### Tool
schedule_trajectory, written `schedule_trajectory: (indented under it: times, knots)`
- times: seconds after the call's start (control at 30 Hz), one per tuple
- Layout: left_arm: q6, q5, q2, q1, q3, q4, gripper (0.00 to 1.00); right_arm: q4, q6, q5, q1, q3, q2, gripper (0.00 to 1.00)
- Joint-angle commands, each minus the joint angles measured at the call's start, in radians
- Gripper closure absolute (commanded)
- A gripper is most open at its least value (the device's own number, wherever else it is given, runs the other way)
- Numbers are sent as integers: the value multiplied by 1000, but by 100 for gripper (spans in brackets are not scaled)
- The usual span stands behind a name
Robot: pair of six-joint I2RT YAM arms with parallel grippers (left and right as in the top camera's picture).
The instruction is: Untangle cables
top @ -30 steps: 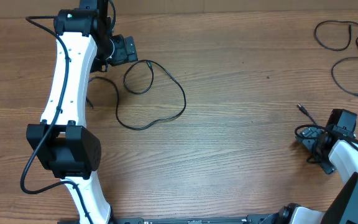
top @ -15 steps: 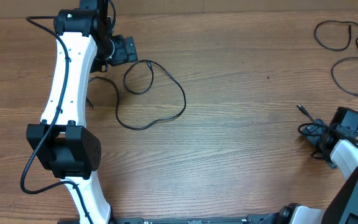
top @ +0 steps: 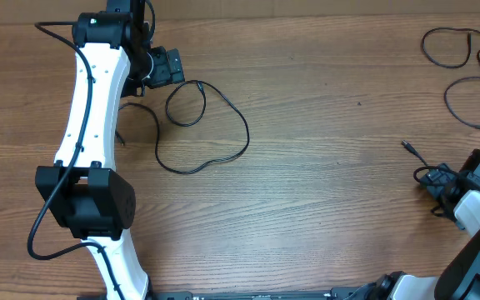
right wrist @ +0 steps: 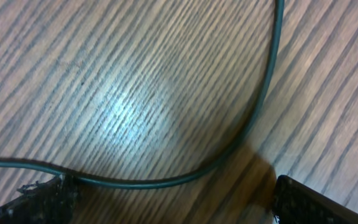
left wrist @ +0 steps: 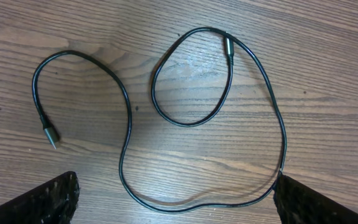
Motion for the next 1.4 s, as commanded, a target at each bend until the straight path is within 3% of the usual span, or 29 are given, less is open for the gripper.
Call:
schedule_trajectory:
  times: [0.0, 0.37, 0.67, 1.37]
  knots:
    - [-14, 3, -13, -6, 17, 1, 0, 19, 0, -47, -10, -21, 42, 0]
    - [-14, 3, -13, -6, 17, 1, 1, 128, -1, -51, -10, -18, 154, 0]
    - [-14, 3, -13, -6, 17, 1, 0, 152, -4, -51, -10, 88, 300, 0]
    - [-14, 3, -13, -6, 17, 1, 0, 309, -50, -50, -13, 207, 355, 0]
